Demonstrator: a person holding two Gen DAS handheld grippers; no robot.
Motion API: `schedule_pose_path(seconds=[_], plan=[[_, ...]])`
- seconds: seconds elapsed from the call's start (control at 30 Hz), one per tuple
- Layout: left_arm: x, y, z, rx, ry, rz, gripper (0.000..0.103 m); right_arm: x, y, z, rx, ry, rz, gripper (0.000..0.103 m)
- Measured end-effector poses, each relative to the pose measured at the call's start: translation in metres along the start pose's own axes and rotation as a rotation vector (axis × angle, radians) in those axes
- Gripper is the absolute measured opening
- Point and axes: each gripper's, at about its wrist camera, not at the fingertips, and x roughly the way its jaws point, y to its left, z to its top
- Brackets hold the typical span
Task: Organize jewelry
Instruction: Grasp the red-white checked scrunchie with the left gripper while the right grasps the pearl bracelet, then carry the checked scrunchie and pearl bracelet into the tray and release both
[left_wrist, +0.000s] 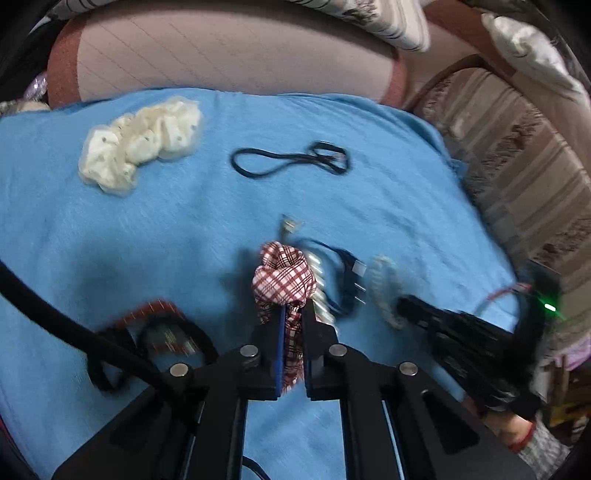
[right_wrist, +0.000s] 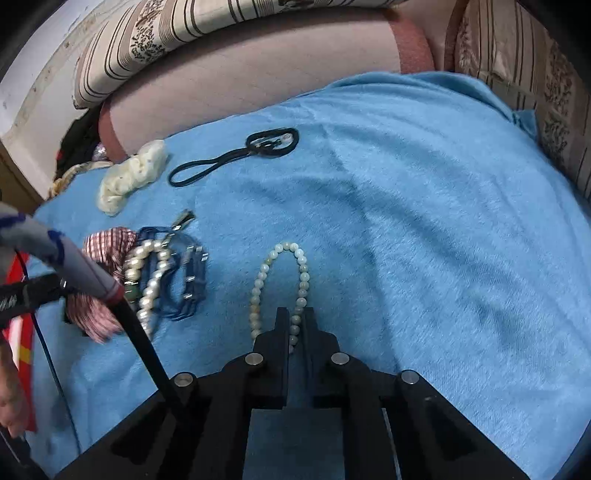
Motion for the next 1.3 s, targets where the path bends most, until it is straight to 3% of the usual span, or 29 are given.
schedule_pose_path(seconds=[0.13,0.27,0.43,0.77,1.07,1.3], plan=[[-0.040,-0.019,-0.040,0.018,-0.013,-0.068,0.006,-0.030,0.010,-0.019,-0.025,-0.011,0.040,0.006],[-0.077,-0.026,-0.085,0.018,-0.034,-0.080,0.006,-0.068,0.021,-0.041,-0.052,-0.027,0.070,0.006],[-0.125,-0.015,-0.128,-0.029,-0.097,-0.039,0.006,-0.102,0.040,-0.060,-0.077,-0.053,0.113,0.006],[-0.200,0.027,-0.166,-0.144,-0.230,0.061,0.006,-0.145,0.119,-0.071,-0.221,-0.086,0.244,0.006],[-0.258,0.127,-0.187,-0.287,-0.313,0.207,0.006,-0.145,0.234,-0.069,-0.402,-0.056,0.358,0.006],[-0.291,0.223,-0.187,-0.408,-0.353,0.291,0.006,-0.115,0.344,-0.073,-0.548,-0.013,0.409,0.006]])
